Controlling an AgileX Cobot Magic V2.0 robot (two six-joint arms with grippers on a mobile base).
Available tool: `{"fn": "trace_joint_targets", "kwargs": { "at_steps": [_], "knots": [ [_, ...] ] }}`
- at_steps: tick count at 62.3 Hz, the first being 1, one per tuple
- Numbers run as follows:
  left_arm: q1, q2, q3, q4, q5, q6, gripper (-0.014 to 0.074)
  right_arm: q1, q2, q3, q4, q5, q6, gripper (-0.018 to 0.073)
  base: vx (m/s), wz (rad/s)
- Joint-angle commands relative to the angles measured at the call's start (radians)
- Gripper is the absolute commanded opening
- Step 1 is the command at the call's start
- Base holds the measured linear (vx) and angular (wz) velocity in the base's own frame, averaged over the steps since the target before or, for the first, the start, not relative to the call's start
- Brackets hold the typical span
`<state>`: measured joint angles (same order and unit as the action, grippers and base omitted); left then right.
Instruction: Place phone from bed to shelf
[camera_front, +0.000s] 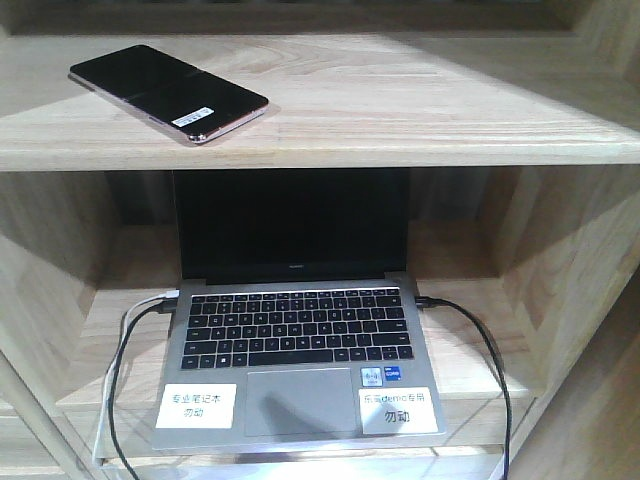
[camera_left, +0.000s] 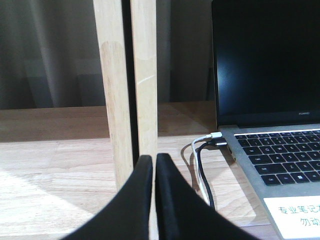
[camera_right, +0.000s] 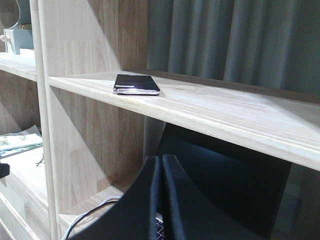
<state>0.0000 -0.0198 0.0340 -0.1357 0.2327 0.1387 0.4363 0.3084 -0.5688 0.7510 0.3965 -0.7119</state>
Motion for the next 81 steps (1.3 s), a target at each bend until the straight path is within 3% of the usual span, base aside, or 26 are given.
{"fn": "trace_joint_targets", "kwargs": {
  "at_steps": [1, 50, 58, 72, 81],
  "knots": [
    [-0.004, -0.006, 0.002, -0.009, -0.074, -0.004, 0.0001, -0.005, 0.009, -0.023, 0.018, -0.06, -0.006, -0.0004, 0.0, 0.0],
    [-0.004, -0.006, 0.002, -0.009, -0.074, -0.004, 0.0001, -0.005, 0.009, -0.023, -0.015, -0.063, 0.019, -0.0004, 0.0, 0.0],
    [-0.004, -0.006, 0.002, -0.009, -0.074, -0.004, 0.0001, -0.005, 0.009, -0.023, -0.151, -0.063, 0.18, -0.0004, 0.0, 0.0],
    [-0.004, -0.006, 0.002, -0.009, -0.074, -0.004, 0.0001, -0.005, 0.011, -0.023, -0.5, -0.063, 0.532, -0.0004, 0.0, 0.0],
    [-0.004, -0.006, 0.002, -0.009, -0.074, -0.004, 0.0001, -0.018, 0.011, -0.023, -0.684, -0.063, 0.666, -0.0004, 0.0, 0.0]
  ]
}}
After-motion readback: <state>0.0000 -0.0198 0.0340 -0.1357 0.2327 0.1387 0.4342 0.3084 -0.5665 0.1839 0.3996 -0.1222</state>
